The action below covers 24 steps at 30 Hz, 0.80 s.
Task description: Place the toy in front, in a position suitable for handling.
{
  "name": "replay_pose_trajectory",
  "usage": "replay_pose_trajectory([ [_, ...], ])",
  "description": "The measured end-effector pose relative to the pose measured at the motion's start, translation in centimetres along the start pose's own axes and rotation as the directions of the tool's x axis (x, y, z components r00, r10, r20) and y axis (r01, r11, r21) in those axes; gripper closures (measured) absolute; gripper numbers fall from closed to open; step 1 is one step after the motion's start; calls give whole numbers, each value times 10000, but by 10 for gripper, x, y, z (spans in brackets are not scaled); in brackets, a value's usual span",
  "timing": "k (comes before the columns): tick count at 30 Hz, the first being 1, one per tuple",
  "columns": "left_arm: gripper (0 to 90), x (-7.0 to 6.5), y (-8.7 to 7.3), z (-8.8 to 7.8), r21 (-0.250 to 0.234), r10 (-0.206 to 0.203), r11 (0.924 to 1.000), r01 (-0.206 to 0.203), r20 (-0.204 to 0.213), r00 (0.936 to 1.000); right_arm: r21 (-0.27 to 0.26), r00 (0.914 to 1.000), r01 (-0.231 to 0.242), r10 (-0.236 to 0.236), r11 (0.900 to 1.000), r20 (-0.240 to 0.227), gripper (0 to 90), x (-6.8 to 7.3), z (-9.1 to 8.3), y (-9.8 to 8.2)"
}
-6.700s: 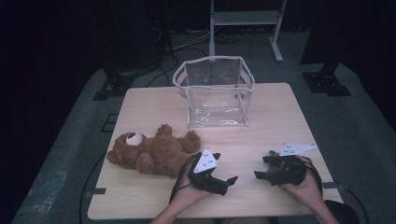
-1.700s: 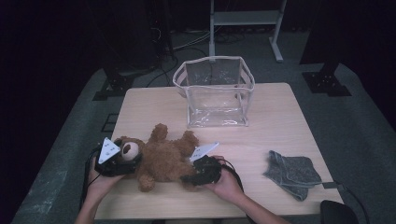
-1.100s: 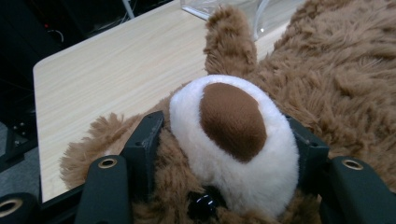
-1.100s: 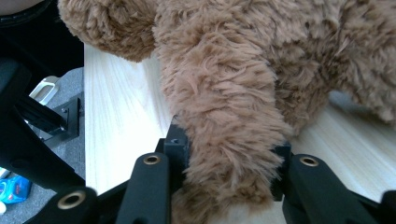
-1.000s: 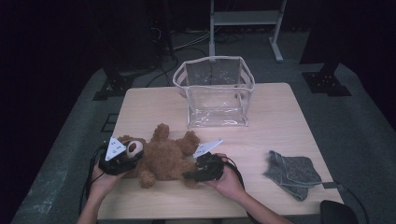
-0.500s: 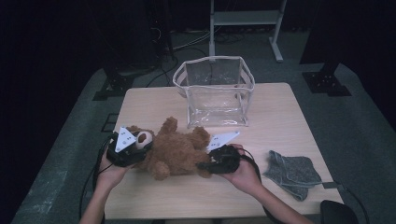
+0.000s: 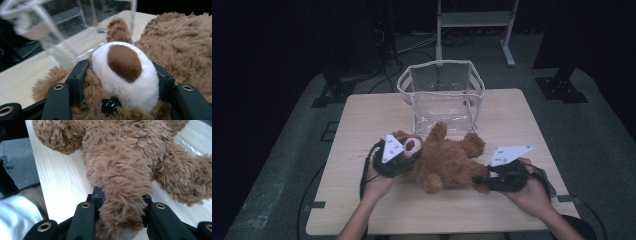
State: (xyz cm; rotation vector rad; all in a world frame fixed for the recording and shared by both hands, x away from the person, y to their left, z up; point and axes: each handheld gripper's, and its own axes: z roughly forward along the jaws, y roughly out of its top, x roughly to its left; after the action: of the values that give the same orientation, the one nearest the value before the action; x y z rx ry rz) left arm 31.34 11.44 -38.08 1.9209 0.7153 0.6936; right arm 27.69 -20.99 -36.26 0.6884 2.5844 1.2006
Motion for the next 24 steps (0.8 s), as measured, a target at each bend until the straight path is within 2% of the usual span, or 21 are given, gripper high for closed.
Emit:
replay_pose_trajectory([
  [2,408,-13,-3,12,150,-37,9999,33,272,9996,95,9996,-272,272,9996,-28,679,-5,-7,-16],
  [3,407,-18,-5,16,228,-29,9997,21,341,9994,244,9983,-569,572,9981,-135,677,-9,-10,-31],
  [4,407,-23,-8,20,332,-30,9994,16,436,9990,244,9983,-569,572,9981,-135,677,-9,-10,-31],
  [5,403,-32,-15,28,598,-73,9982,34,643,9979,441,9970,-714,725,9965,-253,674,-10,-10,-46],
  [7,402,-35,-19,30,701,-134,9975,84,707,9974,496,9961,-808,825,9955,-317,672,-11,-10,-53],
  [10,392,-40,-25,30,728,-493,9964,429,874,9950,369,9912,-1190,1210,9922,-547,649,-11,-11,-67],
  [11,380,-42,-26,28,809,-393,9962,324,848,9956,310,9887,-1260,1280,9916,-784,606,-11,-12,-70],
  [12,370,-42,-26,28,809,-393,9962,324,848,9956,310,9887,-1260,1280,9916,-784,606,-11,-12,-70],
  [13,362,-43,-25,24,901,-426,9953,348,861,9954,258,9854,-1288,1309,9913,-1091,497,-10,-13,-72],
  [14,356,-43,-25,24,901,-426,9953,348,861,9954,208,9840,-1324,1340,9910,-1177,450,-10,-14,-72],
  [15,356,-43,-26,23,916,-389,9953,308,880,9954,208,9840,-1324,1340,9910,-1177,450,-10,-14,-72],
  [17,340,-43,-27,20,943,-360,9952,274,906,9952,-79,9825,-1378,1356,9904,-1278,381,-11,-20,-74],
  [19,328,-43,-29,17,900,-353,9956,268,934,9950,-591,9815,-1595,1519,9854,-1162,350,-18,-39,-77],
  [20,328,-43,-31,16,861,-348,9959,267,944,9949,-591,9815,-1595,1519,9854,-1162,350,-18,-39,-77],
  [21,323,-44,-32,15,814,-281,9965,203,960,9950,-872,9810,-1807,1733,9797,-868,326,-28,-52,-82],
  [22,323,-44,-34,14,768,-208,9970,134,967,9951,-872,9810,-1807,1733,9797,-868,326,-28,-52,-82],
  [24,317,-45,-35,11,707,-156,9975,86,995,9949,-877,9782,-2073,2051,9743,-336,326,-41,-62,-89],
])
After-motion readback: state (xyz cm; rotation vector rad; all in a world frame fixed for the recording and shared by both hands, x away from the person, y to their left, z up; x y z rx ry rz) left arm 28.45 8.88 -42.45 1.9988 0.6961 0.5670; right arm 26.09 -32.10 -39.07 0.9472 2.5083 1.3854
